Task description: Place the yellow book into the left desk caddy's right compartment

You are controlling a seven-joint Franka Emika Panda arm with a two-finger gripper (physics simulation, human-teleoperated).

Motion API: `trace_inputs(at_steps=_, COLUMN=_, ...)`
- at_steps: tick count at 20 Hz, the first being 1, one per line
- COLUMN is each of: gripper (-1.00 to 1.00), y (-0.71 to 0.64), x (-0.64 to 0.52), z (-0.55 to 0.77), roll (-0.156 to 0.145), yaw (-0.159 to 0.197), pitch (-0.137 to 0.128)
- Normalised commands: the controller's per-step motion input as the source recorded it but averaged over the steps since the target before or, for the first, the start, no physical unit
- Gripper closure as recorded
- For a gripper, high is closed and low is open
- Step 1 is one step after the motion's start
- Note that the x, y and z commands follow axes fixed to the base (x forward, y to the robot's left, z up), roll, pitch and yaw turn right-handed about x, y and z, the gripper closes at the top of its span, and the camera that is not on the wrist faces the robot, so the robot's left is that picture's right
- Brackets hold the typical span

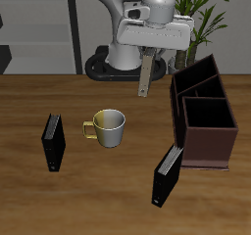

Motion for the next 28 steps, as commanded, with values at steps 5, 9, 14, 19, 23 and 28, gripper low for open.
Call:
trace_inputs(at_steps=5, gripper=1.00, y=0.34, x=0.27, z=0.12, roll=0.013, yaw=-0.016, pitch=0.013)
trace_inputs(at_steps=9, gripper=1.00, y=0.27, x=0.17, z=0.03, roll=0.027, yaw=-0.003, pitch=0.015)
trace_inputs(at_steps=14, gripper=1.00, y=0.38, x=0.18, z=0.02, roll=0.039, yaw=0.033, pitch=-0.007)
trace_inputs(at_steps=19, gripper=1.00, y=0.35, x=0.14, z=-0.06, roll=0.017, yaw=-0.021, pitch=0.019)
trace_inputs(at_steps=23, gripper=1.00, y=0.40, x=0.08, z=-0.02, roll=0.045, yaw=0.002, pitch=-0.003)
trace_inputs(at_steps=28, gripper=1.00, y=0.29, x=0.07, z=-0.02, roll=0.039, yaw=-0.011, pitch=0.001)
